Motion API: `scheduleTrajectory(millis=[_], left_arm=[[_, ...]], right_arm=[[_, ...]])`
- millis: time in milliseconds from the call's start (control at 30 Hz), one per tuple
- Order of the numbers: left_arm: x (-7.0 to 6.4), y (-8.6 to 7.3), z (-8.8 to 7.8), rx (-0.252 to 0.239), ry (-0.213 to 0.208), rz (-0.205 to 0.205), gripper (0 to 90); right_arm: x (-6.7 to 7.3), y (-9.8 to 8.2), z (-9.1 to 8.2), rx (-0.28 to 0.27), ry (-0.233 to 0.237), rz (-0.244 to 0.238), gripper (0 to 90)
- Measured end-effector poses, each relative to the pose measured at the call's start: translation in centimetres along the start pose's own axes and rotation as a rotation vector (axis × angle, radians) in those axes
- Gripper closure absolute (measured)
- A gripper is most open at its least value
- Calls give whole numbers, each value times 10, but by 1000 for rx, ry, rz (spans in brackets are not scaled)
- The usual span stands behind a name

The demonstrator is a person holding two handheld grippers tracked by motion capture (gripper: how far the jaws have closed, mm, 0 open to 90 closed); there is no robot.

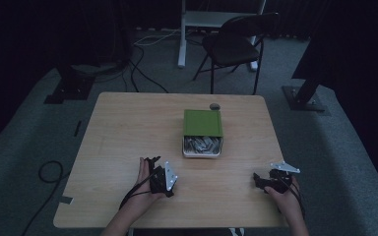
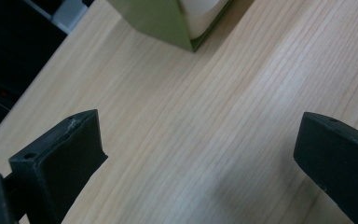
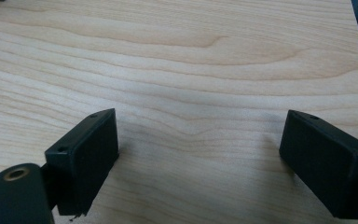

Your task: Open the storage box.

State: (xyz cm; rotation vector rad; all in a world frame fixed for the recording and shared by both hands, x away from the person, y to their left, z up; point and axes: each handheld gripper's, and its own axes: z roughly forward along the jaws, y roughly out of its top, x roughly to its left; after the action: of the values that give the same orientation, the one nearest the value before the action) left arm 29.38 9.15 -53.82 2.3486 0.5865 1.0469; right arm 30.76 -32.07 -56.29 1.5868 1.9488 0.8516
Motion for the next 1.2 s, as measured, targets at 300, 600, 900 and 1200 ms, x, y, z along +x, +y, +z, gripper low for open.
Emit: scheduleTrajectory(millis=[300,600,900,1200], left_arm=[[-7,16,5,-18,38,93,19],[-11,29,9,-104,26,141,19],[-18,42,13,-146,20,242,19],[-27,50,24,-114,88,419,135]], right_arm=[[0,0,0,0,0,1,112],[0,0,0,0,0,1,112],[0,0,0,0,0,0,112],[0,0,0,0,0,0,112]])
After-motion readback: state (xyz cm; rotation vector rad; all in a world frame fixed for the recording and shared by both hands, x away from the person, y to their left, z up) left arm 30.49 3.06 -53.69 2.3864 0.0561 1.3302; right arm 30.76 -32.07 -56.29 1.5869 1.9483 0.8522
